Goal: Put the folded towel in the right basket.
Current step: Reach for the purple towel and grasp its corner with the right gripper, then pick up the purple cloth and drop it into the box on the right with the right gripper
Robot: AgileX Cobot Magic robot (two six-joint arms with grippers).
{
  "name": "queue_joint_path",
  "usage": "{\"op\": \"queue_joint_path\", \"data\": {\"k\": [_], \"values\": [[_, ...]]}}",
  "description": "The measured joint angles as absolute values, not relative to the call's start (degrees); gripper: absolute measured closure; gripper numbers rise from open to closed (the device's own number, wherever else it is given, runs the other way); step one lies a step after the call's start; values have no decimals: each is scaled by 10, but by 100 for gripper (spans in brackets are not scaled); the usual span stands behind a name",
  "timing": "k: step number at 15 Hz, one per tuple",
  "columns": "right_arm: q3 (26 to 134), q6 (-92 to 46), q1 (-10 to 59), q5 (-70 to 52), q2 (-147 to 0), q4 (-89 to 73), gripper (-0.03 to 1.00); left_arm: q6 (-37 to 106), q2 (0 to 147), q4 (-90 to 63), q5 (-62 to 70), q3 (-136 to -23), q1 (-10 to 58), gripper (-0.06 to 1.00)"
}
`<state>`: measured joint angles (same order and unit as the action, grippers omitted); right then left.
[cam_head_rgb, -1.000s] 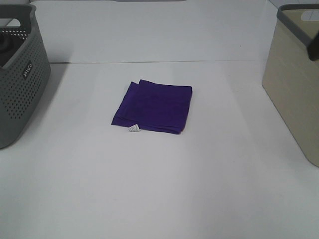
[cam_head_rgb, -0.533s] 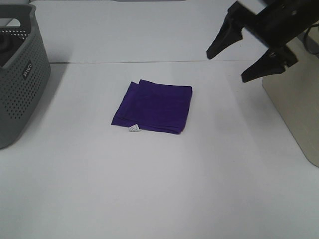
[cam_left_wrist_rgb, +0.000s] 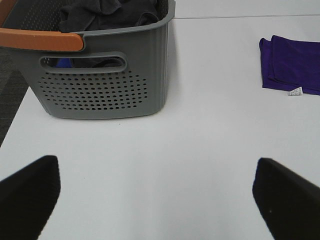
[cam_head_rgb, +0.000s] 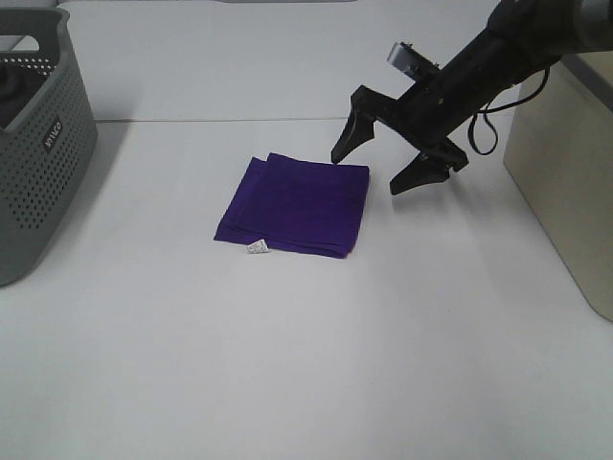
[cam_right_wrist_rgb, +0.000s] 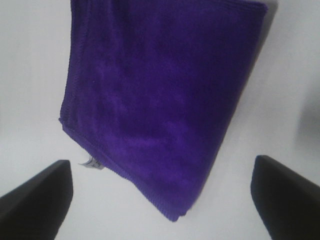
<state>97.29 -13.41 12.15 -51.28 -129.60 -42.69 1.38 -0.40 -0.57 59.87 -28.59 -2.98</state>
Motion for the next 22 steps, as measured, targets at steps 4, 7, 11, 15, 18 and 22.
{"op": "queue_joint_path", "data": {"k": [4, 7, 11, 15, 18, 22], "values": [[986, -124, 129, -470, -1340, -403, 5, 14, -4, -6, 599, -286, -30, -5], [987, -112, 129, -457, -1348, -384, 5, 14, -4, -6, 599, -286, -30, -5], [994, -110, 135, -439, -1360, -390, 7, 14, -4, -6, 599, -286, -30, -5], [1007, -110, 221, -354, -1392, -417, 25, 14, -4, -6, 599, -286, -30, -5], [1006, -110, 266, -300, -1403, -413, 73, 14, -4, -6, 599, -286, -30, -5], [1006, -110, 273, -307, -1402, -406, 90, 14, -4, -6, 599, -286, -30, -5]]}}
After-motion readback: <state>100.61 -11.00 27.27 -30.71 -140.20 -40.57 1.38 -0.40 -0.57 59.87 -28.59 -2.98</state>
